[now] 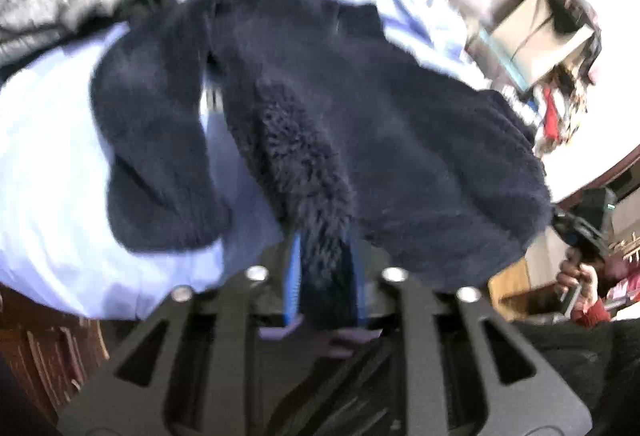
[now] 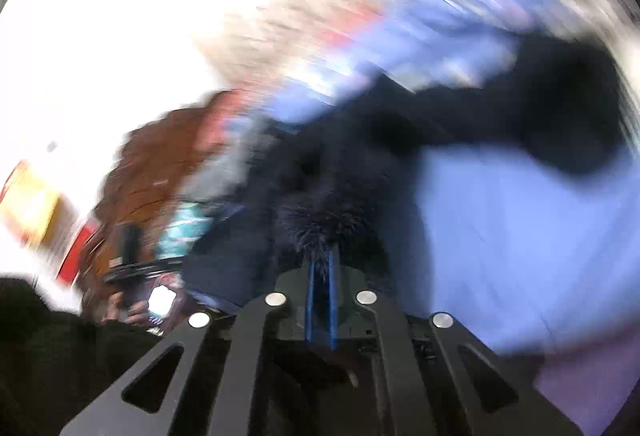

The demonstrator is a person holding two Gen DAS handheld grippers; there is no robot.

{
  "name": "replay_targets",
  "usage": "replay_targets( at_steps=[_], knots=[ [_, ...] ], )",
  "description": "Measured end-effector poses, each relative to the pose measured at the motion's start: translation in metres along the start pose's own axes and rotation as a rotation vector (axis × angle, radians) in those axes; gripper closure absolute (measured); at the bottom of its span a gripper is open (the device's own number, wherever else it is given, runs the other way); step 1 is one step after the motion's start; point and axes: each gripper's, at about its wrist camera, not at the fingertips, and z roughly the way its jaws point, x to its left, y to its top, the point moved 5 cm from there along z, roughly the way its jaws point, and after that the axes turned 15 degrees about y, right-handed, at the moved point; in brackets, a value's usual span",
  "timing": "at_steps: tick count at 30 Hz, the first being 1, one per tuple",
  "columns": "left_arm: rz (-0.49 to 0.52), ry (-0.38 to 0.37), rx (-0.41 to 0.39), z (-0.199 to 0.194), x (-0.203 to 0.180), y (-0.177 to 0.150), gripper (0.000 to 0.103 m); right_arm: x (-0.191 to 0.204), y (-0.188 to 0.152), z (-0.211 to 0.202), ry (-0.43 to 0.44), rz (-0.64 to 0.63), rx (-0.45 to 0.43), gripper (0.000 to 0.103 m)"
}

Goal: Fold large clothes

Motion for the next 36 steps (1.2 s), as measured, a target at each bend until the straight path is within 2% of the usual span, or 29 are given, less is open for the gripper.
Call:
replay_targets(
  at_steps=[1, 2, 4, 6, 8, 10, 11, 12, 14, 18, 19, 23, 25, 27, 30, 31, 32, 33, 34, 36],
  knots=[
    [0.022, 0.038, 0.04, 0.015, -0.001, -0.009, 0.075, -0.022, -0.013, 0.005, -0.098, 0.019, 0.042, 0.064],
    [0.058, 0.097, 0.072, 0.029, -0.001, -0.017, 0.075, -0.041, -0.024, 0.009, -0.196, 0.014, 0.086, 0.064],
    [0.114, 0.213, 0.146, 0.053, 0.001, -0.034, 0.075, -0.055, -0.03, 0.004, -0.235, 0.037, 0.067, 0.064],
    [0.114, 0.225, 0.2, 0.064, 0.006, -0.046, 0.075, -0.048, -0.015, -0.006, -0.192, 0.063, -0.016, 0.06],
    [0.083, 0.195, 0.205, 0.062, 0.012, -0.048, 0.075, -0.025, 0.006, -0.003, -0.173, -0.016, -0.055, 0.049],
    [0.046, 0.195, 0.169, 0.053, 0.023, -0.039, 0.075, 0.0, 0.029, 0.009, -0.156, -0.113, -0.077, 0.028],
    [0.018, 0.205, 0.142, 0.047, 0.031, -0.032, 0.074, 0.019, 0.033, 0.021, -0.145, -0.166, -0.085, 0.024],
    [-0.007, 0.216, 0.12, 0.042, 0.038, -0.027, 0.069, 0.032, 0.041, 0.035, -0.126, -0.204, -0.087, 0.019],
    [-0.095, 0.258, 0.061, 0.028, 0.059, -0.015, 0.057, 0.05, 0.053, 0.069, -0.078, -0.238, -0.056, 0.017],
    [-0.246, 0.273, 0.0, 0.007, 0.104, -0.007, 0.056, 0.116, 0.068, 0.172, 0.152, -0.299, 0.122, 0.017],
    [-0.281, 0.277, -0.014, 0.001, 0.115, -0.007, 0.056, 0.13, 0.072, 0.189, 0.186, -0.315, 0.167, 0.017],
    [-0.375, 0.298, -0.064, -0.022, 0.153, -0.019, 0.056, 0.205, 0.045, 0.296, 0.312, -0.448, 0.394, 0.017],
    [-0.422, 0.295, -0.078, -0.028, 0.167, -0.028, 0.056, 0.232, 0.019, 0.344, 0.307, -0.582, 0.504, 0.017],
    [-0.452, 0.292, -0.076, -0.031, 0.179, -0.038, 0.056, 0.243, 0.0, 0.384, 0.274, -0.666, 0.59, 0.017],
    [-0.478, 0.299, -0.07, -0.03, 0.191, -0.049, 0.056, 0.233, -0.018, 0.44, 0.133, -0.67, 0.697, 0.017],
    [-0.483, 0.301, -0.069, -0.029, 0.194, -0.05, 0.056, 0.228, -0.019, 0.458, 0.118, -0.621, 0.736, 0.022],
    [-0.492, 0.303, -0.068, -0.029, 0.198, -0.053, 0.056, 0.231, -0.022, 0.464, 0.138, -0.575, 0.745, 0.035],
    [-0.499, 0.303, -0.068, -0.028, 0.201, -0.053, 0.056, 0.236, -0.019, 0.468, 0.18, -0.516, 0.764, 0.064],
    [-0.511, 0.301, -0.069, -0.029, 0.205, -0.055, 0.056, 0.249, -0.01, 0.467, 0.261, -0.457, 0.772, 0.064],
    [-0.526, 0.299, -0.073, -0.031, 0.212, -0.055, 0.056, 0.28, 0.012, 0.452, 0.354, -0.481, 0.748, 0.065]
  ],
)
